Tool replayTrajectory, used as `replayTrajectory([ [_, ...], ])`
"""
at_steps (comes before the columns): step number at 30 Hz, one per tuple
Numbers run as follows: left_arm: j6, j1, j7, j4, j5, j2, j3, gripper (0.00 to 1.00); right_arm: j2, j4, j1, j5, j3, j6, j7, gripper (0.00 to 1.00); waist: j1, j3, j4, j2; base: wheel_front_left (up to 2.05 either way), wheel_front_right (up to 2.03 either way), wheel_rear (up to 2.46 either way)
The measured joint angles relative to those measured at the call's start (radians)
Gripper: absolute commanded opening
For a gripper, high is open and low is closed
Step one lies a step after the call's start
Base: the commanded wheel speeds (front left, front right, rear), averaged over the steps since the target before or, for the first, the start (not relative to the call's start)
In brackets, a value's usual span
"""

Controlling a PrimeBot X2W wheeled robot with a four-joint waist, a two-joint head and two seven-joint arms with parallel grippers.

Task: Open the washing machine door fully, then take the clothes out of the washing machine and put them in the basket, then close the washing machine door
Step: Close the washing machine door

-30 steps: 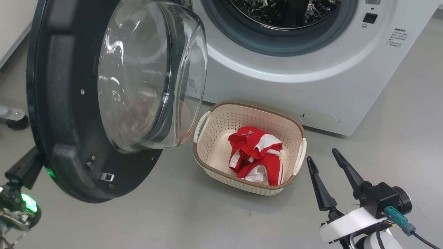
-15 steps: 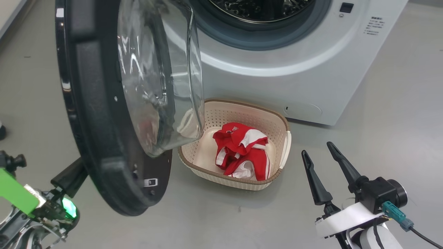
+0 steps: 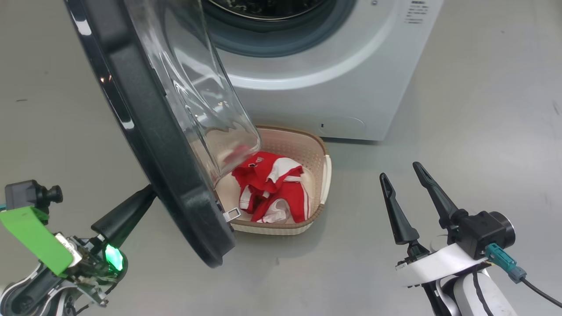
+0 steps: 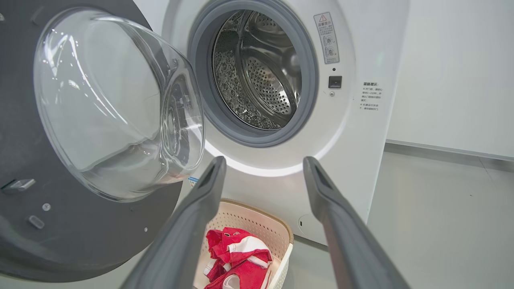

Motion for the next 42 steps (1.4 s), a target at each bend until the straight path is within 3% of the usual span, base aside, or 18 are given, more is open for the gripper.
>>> replayTrajectory([
  [9, 0.000, -0.011, -0.010, 0.004, 0.035, -0.029, -0.012, 0.00, 0.004, -0.035, -0.025, 0.002, -0.007, 0.000, 0.000, 1.00, 0.0000, 0.023, -0.107, 0.0000, 0.00, 0.00, 0.00],
  [25, 0.002, -0.175, -0.053, 0.068, 0.062, -0.050, -0.026, 0.00, 0.010, -0.048, -0.054, 0.029, -0.008, 0.000, 0.000, 1.00, 0.0000, 0.093, -0.283, 0.0000, 0.00, 0.00, 0.00],
  [42, 0.077, -0.414, -0.125, 0.140, 0.122, -0.044, 0.003, 0.00, 0.017, -0.070, -0.100, 0.098, 0.032, 0.001, 0.000, 1.00, 0.0000, 0.209, -0.444, 0.0000, 0.00, 0.00, 0.00],
])
